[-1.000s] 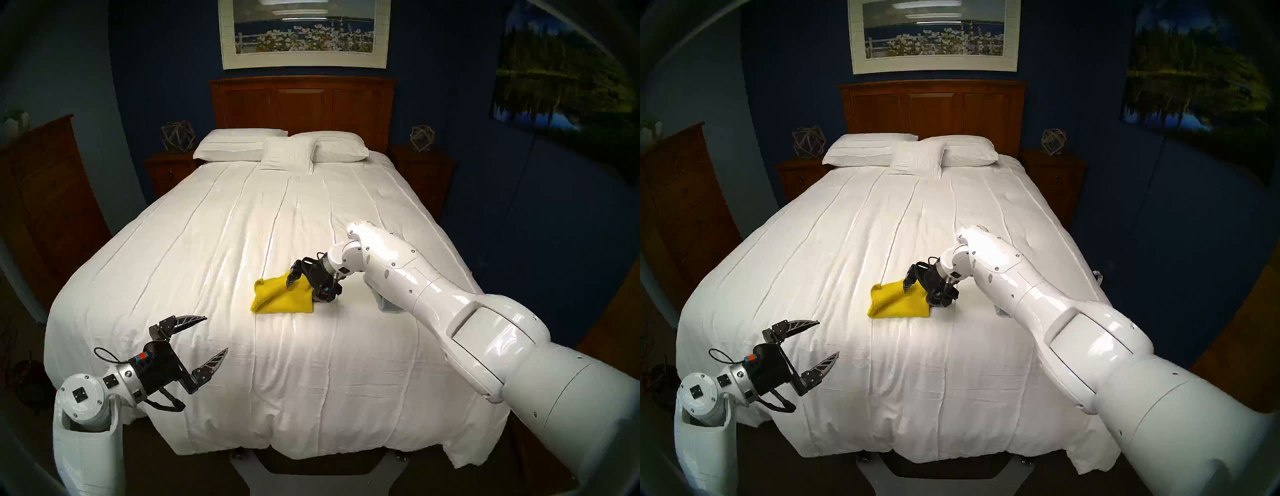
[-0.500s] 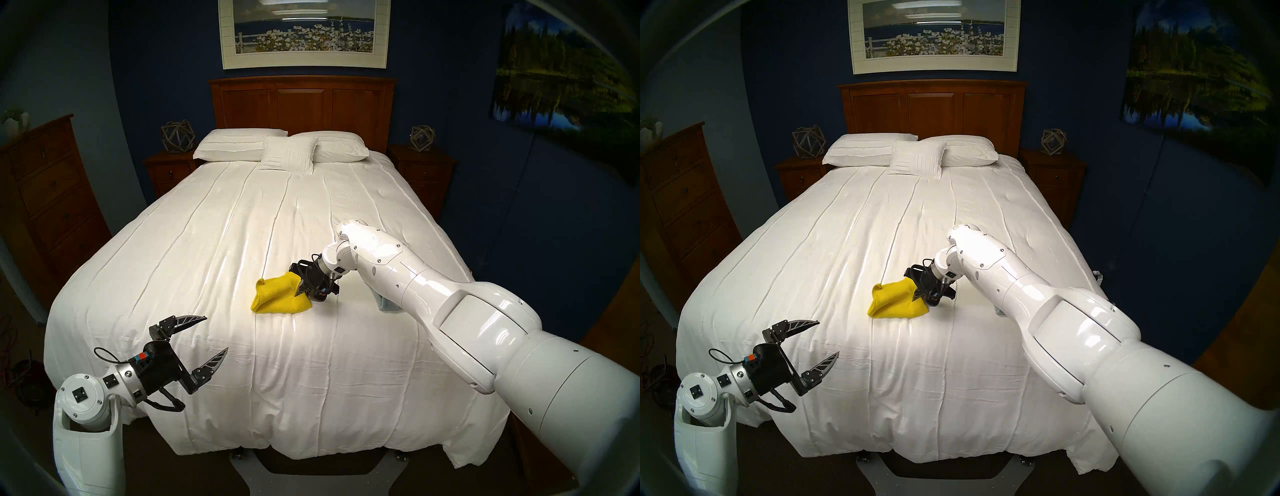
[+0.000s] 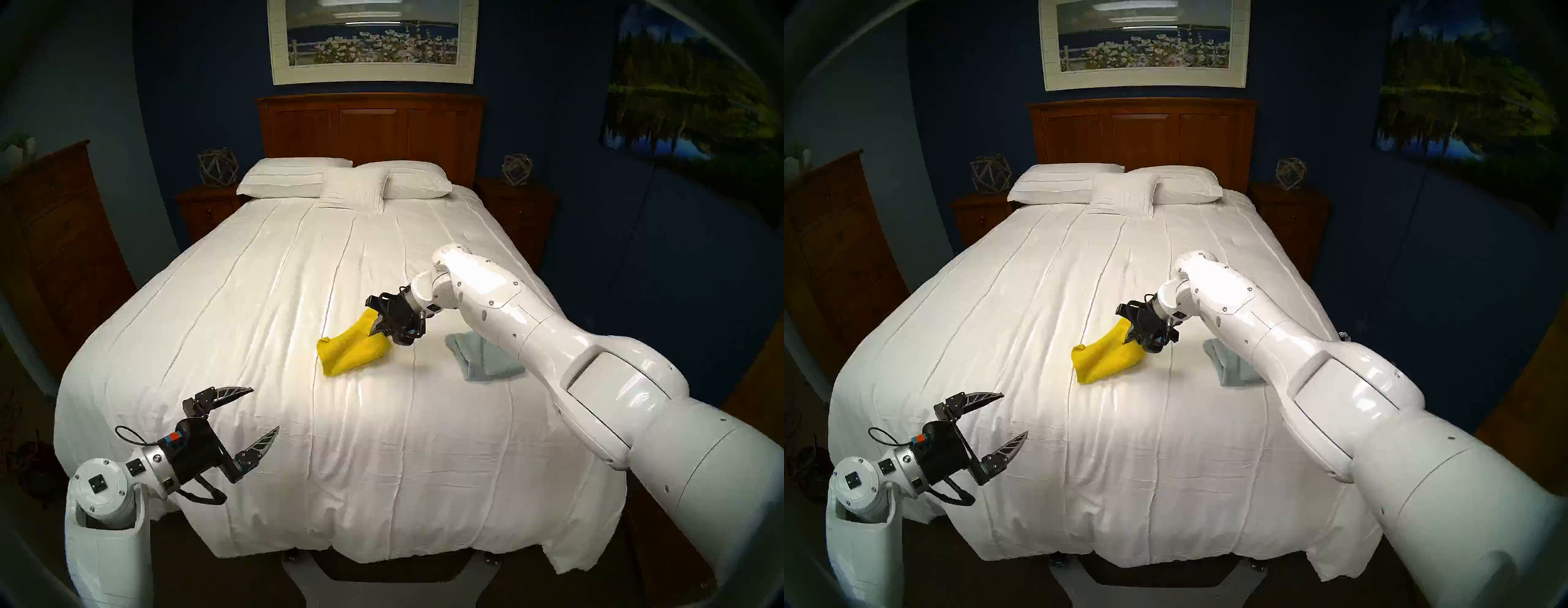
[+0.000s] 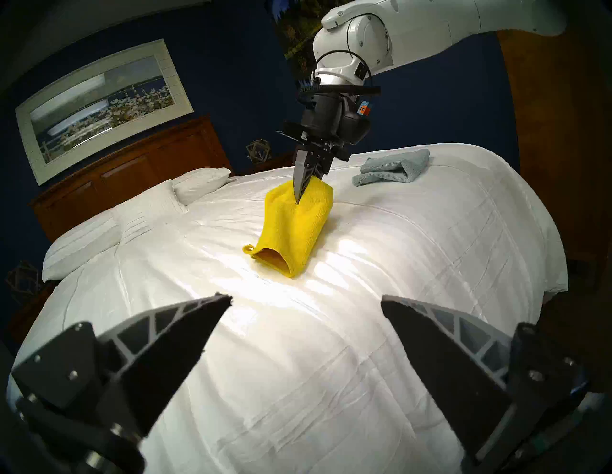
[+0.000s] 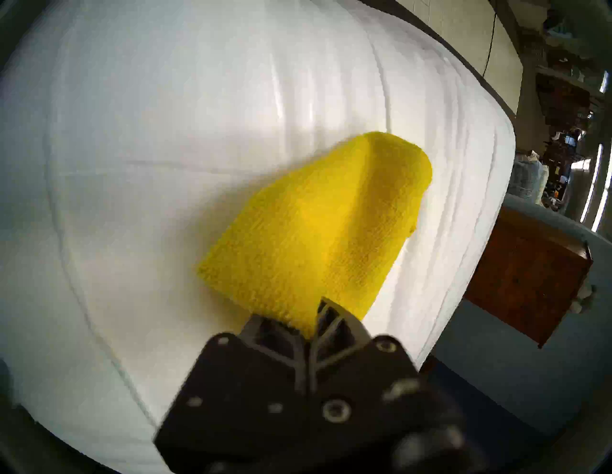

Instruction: Fold the hand towels twice and stack them up

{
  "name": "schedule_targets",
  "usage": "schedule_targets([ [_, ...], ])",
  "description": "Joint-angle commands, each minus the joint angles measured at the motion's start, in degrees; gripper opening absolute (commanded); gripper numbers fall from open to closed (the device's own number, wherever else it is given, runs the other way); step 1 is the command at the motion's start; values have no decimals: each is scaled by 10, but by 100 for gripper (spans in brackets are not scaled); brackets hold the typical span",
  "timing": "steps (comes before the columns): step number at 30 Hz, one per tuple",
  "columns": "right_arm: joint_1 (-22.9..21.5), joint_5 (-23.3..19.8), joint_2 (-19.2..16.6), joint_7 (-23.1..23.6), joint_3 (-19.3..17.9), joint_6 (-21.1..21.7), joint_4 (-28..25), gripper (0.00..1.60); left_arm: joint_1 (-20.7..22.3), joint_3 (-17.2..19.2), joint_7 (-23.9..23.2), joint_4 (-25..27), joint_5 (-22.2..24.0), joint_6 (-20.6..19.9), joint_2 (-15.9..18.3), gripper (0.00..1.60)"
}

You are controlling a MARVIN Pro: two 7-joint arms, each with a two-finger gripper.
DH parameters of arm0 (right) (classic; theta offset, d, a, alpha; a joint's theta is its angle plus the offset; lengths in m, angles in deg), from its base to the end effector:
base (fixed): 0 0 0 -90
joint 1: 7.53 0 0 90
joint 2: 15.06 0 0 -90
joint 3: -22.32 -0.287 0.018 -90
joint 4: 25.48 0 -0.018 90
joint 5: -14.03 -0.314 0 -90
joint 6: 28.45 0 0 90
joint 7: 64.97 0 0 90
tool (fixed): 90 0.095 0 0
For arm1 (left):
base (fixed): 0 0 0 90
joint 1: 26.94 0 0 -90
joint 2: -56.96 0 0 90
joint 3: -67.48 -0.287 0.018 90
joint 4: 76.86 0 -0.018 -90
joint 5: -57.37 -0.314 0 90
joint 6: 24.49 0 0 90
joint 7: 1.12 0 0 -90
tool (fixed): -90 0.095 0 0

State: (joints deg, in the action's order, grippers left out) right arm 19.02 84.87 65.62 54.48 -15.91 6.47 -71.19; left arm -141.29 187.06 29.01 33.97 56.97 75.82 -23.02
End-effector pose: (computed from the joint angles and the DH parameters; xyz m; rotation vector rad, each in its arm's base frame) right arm 0.5777 0.1494 -0.1862 -0.0185 2.6633 0.8767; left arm 0.2607 0.1333 -0.2794 2.0216 -1.1179 1.8946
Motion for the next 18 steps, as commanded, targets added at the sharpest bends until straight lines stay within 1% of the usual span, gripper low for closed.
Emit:
schedule_targets([
  [1, -4, -24, -66, 5, -23, 1, -66, 0, 0, 0, -1, 7, 3, 1, -1, 160],
  [7, 6, -30, -108, 20, -37, 1, -107, 0, 0, 0, -1, 7, 3, 1, -1, 160],
  [8, 8, -33, -121, 22, -37, 1, -119, 0, 0, 0, -1, 7, 2, 1, 0, 160],
  [10, 9, -35, -131, 26, -48, 1, -126, 0, 1, 0, -1, 6, 2, 1, 0, 160],
  [11, 8, -36, -144, 29, -48, 1, -137, 0, 1, 0, -1, 6, 2, 1, 0, 160],
  [12, 8, -36, -142, 32, -55, 1, -134, 0, 1, 0, -1, 6, 2, 1, 0, 160],
  [14, 12, -45, -165, 33, -57, 1, -155, 0, 1, 0, -1, 6, 2, 1, 0, 160],
  [15, 13, -49, -165, 36, -67, 1, -152, 0, 1, 0, -1, 6, 2, 1, 0, 160],
  [17, 16, -58, -190, 39, -65, 1, -173, 0, 1, 0, -1, 5, 2, 1, 0, 160],
  [18, 16, -58, -190, 39, -65, 1, -173, 0, 1, 0, -1, 5, 2, 1, 0, 160],
])
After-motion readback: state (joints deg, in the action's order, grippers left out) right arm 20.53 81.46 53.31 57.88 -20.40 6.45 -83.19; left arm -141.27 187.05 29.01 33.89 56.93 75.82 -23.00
